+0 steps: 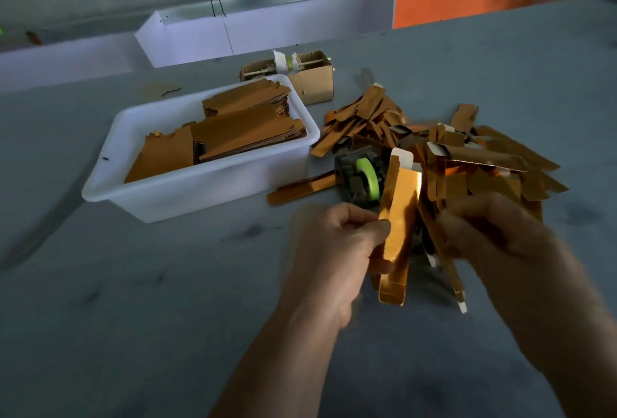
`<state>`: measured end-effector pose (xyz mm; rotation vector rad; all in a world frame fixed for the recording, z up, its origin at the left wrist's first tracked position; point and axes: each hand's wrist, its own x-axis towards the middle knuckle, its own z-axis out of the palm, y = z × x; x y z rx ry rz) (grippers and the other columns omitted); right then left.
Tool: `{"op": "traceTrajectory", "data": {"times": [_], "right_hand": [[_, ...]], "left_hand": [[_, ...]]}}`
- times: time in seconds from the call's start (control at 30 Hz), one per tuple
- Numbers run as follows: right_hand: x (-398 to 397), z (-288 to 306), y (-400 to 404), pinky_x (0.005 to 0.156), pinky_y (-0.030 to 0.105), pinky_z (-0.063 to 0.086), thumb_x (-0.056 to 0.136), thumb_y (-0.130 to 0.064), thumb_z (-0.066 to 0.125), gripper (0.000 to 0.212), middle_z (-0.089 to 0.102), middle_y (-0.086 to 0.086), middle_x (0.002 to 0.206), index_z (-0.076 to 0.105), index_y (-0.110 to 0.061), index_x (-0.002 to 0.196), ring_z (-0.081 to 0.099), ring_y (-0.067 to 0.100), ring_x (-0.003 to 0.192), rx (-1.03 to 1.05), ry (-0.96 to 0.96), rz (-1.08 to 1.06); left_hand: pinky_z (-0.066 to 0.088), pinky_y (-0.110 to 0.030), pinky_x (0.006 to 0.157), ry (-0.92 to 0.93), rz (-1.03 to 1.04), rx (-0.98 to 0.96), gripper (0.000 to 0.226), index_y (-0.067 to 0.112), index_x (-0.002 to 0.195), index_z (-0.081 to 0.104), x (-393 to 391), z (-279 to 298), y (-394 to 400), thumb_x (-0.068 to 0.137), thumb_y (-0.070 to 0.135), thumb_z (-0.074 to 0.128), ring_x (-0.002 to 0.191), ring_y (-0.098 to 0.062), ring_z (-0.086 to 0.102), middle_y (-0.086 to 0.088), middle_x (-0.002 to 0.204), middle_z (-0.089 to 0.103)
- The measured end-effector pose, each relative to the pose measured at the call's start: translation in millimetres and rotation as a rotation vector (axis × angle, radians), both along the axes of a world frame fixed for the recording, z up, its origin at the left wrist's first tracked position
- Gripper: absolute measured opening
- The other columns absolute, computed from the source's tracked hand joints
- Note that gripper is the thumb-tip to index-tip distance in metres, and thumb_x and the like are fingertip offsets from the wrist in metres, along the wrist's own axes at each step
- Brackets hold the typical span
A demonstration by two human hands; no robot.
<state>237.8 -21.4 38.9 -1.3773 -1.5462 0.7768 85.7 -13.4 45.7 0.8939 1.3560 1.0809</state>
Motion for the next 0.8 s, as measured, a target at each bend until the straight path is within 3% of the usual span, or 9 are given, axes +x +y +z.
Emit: {"op": "traceTrajectory", "data": {"times": [0.07,0.17,0.33,0.47,0.6,0.8], "right_hand": [[4.4,6.9,-1.7,0.063,0.029,0.052,0.065,-0.046,0.056,0.022,0.064,-0.002,0.080,0.065,-0.031,0.078,0.060,0.014,0.071,-0.102,0.143,0.167],[1.8,8.4,-0.8,0.057,0.023,0.050,0.060,-0.046,0.056,0.026,0.066,0.001,0.076,0.069,-0.031,0.077,0.059,0.015,0.067,-0.133,0.139,0.274],[-3.6,1.8,2.5,0.058,0.016,0.048,0.066,-0.041,0.055,0.022,0.069,-0.007,0.079,0.070,-0.039,0.082,0.060,0.007,0.069,-0.100,0.045,0.271],[-5.6,2.4,2.6,0.072,0.030,0.052,0.064,-0.044,0.055,0.039,0.069,-0.009,0.083,0.061,-0.042,0.103,0.065,0.007,0.078,-0.080,0.009,0.263],[-6.3,0.8,4.7,0.070,0.034,0.054,0.053,-0.056,0.055,0.047,0.071,-0.014,0.079,0.050,-0.034,0.094,0.067,0.004,0.073,-0.080,-0.003,0.181],[-10.2,-0.7,5.3,0.071,0.035,0.054,0.051,-0.055,0.056,0.044,0.070,-0.019,0.076,0.050,-0.032,0.089,0.066,0.000,0.070,-0.128,-0.035,0.129]], "left_hand": [[0.056,-0.021,0.056,-0.099,-0.005,-0.032,0.008,0.005,0.080,0.065,0.3,1.8,-1.1,0.086,0.001,0.066,0.059,-0.013,0.070,-0.006,0.071,0.071],[0.060,-0.027,0.065,-0.120,-0.021,-0.058,0.003,0.003,0.083,0.066,1.2,1.8,-5.5,0.084,0.000,0.067,0.070,-0.021,0.073,-0.014,0.082,0.073],[0.060,-0.029,0.067,-0.116,-0.030,-0.068,0.003,0.001,0.087,0.067,-1.4,0.7,-8.5,0.083,0.001,0.068,0.077,-0.025,0.074,-0.018,0.088,0.073],[0.060,-0.027,0.066,-0.106,-0.040,-0.060,0.001,0.001,0.085,0.068,-2.8,1.3,-8.9,0.085,0.001,0.067,0.077,-0.024,0.074,-0.017,0.085,0.073],[0.059,-0.024,0.064,-0.122,-0.088,-0.042,0.005,0.003,0.084,0.070,-2.8,2.3,-11.3,0.085,0.001,0.065,0.073,-0.019,0.073,-0.009,0.078,0.074],[0.059,-0.024,0.064,-0.116,-0.131,-0.030,0.009,0.005,0.080,0.071,-6.5,2.0,-12.6,0.085,0.000,0.065,0.074,-0.019,0.074,-0.010,0.080,0.075]]}}
